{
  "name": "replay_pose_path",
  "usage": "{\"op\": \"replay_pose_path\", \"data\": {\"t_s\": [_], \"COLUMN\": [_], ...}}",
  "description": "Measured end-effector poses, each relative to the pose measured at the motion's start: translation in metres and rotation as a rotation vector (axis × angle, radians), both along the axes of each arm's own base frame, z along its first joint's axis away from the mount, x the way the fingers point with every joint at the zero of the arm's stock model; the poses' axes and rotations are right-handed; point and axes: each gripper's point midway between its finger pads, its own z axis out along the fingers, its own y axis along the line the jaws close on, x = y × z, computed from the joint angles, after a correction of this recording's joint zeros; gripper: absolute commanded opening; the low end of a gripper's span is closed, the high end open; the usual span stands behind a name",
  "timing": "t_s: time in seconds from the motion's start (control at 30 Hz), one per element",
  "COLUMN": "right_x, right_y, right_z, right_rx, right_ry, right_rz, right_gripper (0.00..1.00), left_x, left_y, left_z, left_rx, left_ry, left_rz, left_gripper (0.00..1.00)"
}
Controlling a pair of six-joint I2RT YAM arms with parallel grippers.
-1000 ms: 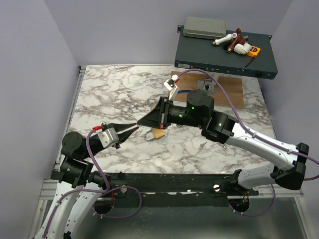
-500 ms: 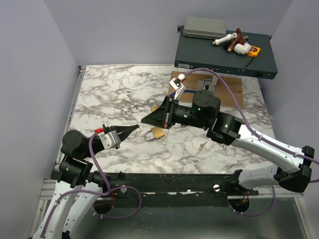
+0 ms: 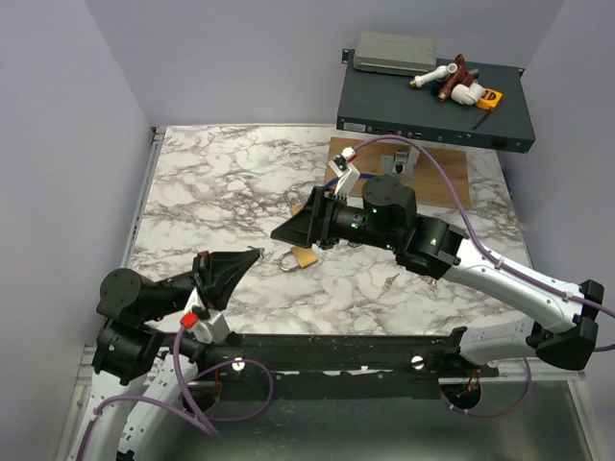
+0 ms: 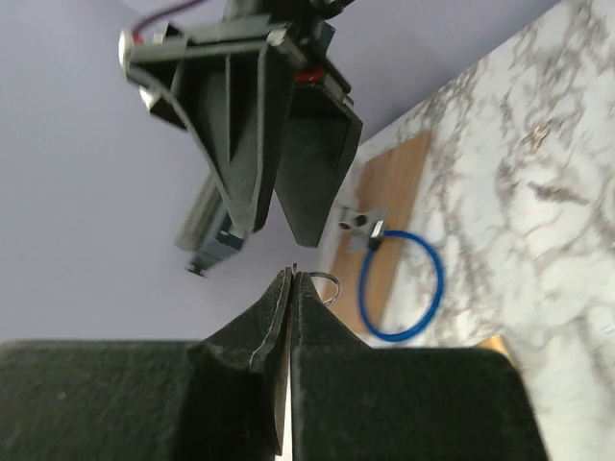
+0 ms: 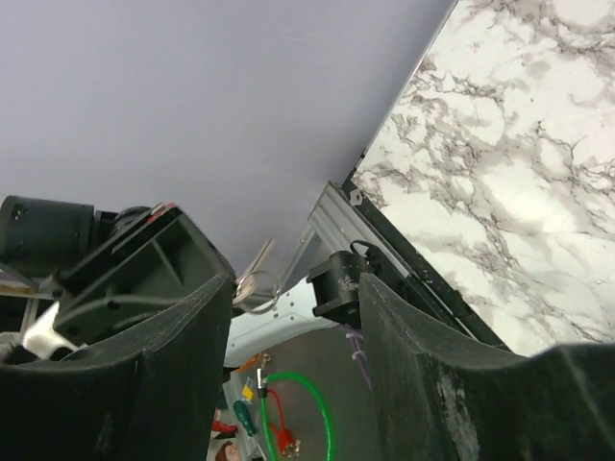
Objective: Unlock with the key
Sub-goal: Pick up the key from the center of the board.
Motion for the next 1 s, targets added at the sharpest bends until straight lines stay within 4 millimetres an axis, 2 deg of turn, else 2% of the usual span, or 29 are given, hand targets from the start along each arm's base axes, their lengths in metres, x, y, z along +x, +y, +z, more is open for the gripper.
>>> {"op": "replay_pose_path", "data": {"t_s": [0.2, 0.27, 0.43, 0.73, 0.83, 1.0], "right_x": [0.007, 0.009, 0.005, -0.015, -0.017, -0.019], "right_y": [0.008, 0.007, 0.01, 0.014, 0.014, 0.014], "right_z": [-0.011, -0.01, -0.003, -0.023, -0.032, -0.031], "right_rx": [-0.009, -0.001, 0.055, 0.052, 0.037, 0.039], "right_ry": [0.061, 0.078, 0.101, 0.148, 0.162, 0.16], "right_rz": [0.02, 0.024, 0.074, 0.186, 0.193, 0.204], "right_gripper": [0.53, 0.52, 0.47, 0.39, 0.37, 0.28], "left_x": [-0.02, -0.024, -0.022, -0.02, -0.02, -0.021], "left_y": [0.005, 0.005, 0.001, -0.001, -0.001, -0.001], "left_z": [-0.004, -0.014, -0.041, -0.053, -0.052, -0.047], "left_rx": [0.135, 0.184, 0.261, 0.316, 0.317, 0.311], "left_ry": [-0.421, -0.577, -0.786, -0.975, -0.994, -1.022], "left_rz": [-0.019, -0.028, -0.044, -0.036, -0.033, -0.025], "left_gripper": [0.0, 0.0, 0.0, 0.0, 0.0, 0.0]}}
